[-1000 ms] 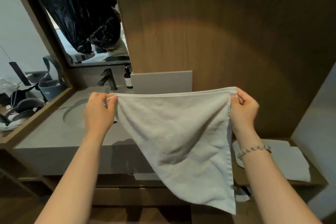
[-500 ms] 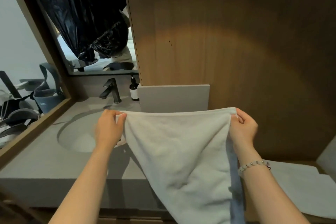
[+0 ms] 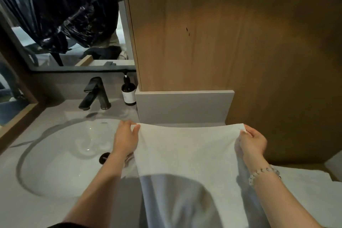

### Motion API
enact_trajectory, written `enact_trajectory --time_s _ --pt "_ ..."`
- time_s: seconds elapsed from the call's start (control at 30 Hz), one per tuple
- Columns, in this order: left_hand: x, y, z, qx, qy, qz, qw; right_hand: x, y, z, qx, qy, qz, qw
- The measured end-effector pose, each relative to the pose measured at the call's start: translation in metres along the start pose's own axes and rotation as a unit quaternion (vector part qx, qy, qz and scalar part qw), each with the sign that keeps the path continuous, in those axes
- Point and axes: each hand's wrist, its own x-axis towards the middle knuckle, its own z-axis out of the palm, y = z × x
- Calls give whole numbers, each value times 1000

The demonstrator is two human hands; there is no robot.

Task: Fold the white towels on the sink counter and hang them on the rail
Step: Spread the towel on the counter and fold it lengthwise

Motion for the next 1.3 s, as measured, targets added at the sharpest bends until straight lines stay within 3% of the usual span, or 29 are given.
enact_trajectory --time_s 0.3,0.43,0.57,0.73,0.87,0.97,1.13,1.27,1.3 --pt "58 -8 49 13 -28 -111 993 78 33 66 -35 -12 26 999" --pt "72 -7 70 7 -17 -155 988 99 44 82 -49 29 25 998" --pt "69 0 84 -37 9 -202 979 107 51 82 -137 49 27 989" --pt "57 -4 81 -158 28 -254 954 109 47 70 -182 -16 56 982" --pt "24 -9 71 -172 3 -248 953 99 42 46 -245 -90 61 963" --pt "-4 -32 68 -180 -29 -248 951 77 45 22 -337 -122 10 934" --pt "-70 -11 50 -48 -68 -182 980 2 50 -12 -481 -167 -184 841" --pt "-113 1 42 -13 -205 -185 961 -46 66 -21 -539 -249 -267 759" --pt "-122 1 41 -68 -232 -213 946 -52 69 -21 -559 -278 -261 736"
